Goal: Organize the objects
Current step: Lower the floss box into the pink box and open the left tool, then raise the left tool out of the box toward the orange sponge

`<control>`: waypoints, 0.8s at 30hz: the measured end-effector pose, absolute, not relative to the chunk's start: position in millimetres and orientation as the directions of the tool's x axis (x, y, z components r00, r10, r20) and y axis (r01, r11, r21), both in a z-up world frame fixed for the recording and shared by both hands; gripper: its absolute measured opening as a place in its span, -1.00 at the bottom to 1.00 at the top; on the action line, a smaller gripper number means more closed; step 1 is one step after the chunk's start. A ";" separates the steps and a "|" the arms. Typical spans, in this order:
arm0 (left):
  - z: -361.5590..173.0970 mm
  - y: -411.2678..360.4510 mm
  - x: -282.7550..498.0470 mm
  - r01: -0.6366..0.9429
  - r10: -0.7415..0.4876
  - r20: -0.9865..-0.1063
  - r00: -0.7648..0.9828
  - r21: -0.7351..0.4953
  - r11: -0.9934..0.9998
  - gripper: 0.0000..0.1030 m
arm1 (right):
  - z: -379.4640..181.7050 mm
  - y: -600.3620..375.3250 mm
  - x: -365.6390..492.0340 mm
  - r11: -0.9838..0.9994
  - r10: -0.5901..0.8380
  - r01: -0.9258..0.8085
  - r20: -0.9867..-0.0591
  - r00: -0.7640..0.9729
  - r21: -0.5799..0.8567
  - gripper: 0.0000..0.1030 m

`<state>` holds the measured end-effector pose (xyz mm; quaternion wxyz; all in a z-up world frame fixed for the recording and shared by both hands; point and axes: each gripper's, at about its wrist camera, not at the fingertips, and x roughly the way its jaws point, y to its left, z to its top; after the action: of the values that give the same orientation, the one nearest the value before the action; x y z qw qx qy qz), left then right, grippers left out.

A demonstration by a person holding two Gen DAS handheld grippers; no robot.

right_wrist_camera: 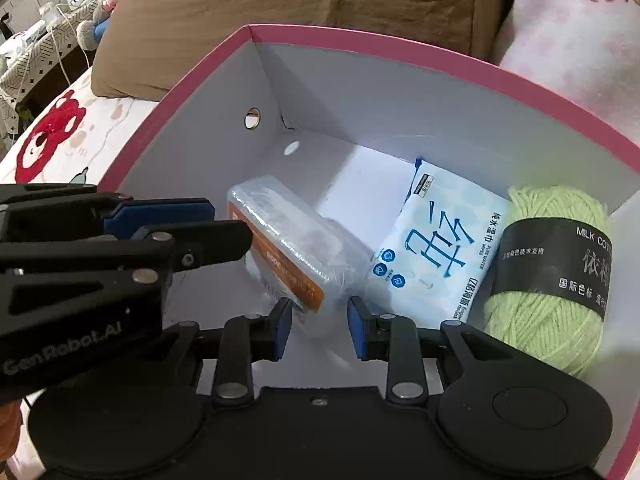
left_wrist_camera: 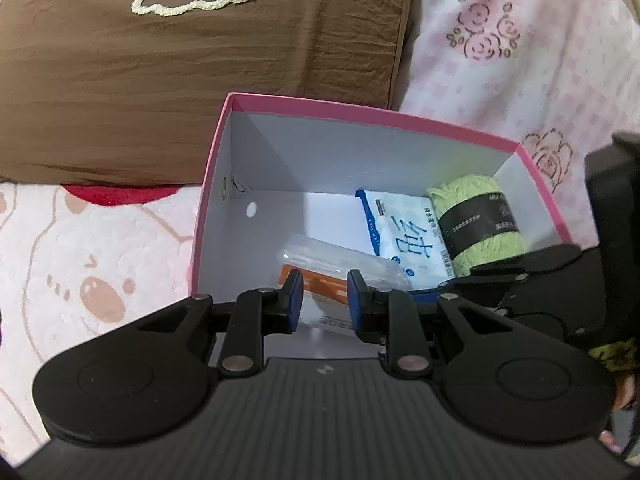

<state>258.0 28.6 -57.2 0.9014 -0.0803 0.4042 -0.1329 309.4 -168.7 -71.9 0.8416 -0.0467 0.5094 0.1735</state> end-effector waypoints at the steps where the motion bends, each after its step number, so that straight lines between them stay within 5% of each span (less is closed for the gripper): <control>1: -55.1 30.4 257.8 0.176 -0.312 -0.702 0.640 -0.261 0.949 -0.58 | -71.4 -168.7 309.7 0.937 0.249 -0.331 -0.871 0.423 0.107 -0.34; 6: -42.7 38.2 255.9 0.180 -0.324 -0.683 0.654 -0.276 0.944 -0.56 | -63.3 -170.1 308.6 0.933 0.309 -0.318 -0.835 0.455 0.172 -0.34; 15: -38.3 53.3 259.2 0.149 -0.341 -0.695 0.633 -0.323 0.935 -0.51 | -68.6 -157.6 333.3 0.963 0.184 -0.263 -0.870 0.458 0.065 -0.43; 24: -36.1 46.3 252.4 0.170 -0.360 -0.712 0.603 -0.326 0.930 -0.51 | -45.0 -174.2 297.7 0.949 0.262 -0.292 -0.819 0.510 0.122 -0.39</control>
<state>252.4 46.3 -36.1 0.8880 -0.1131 0.4200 -0.1491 297.7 -174.2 -45.0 0.8687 -0.0159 0.4686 0.1595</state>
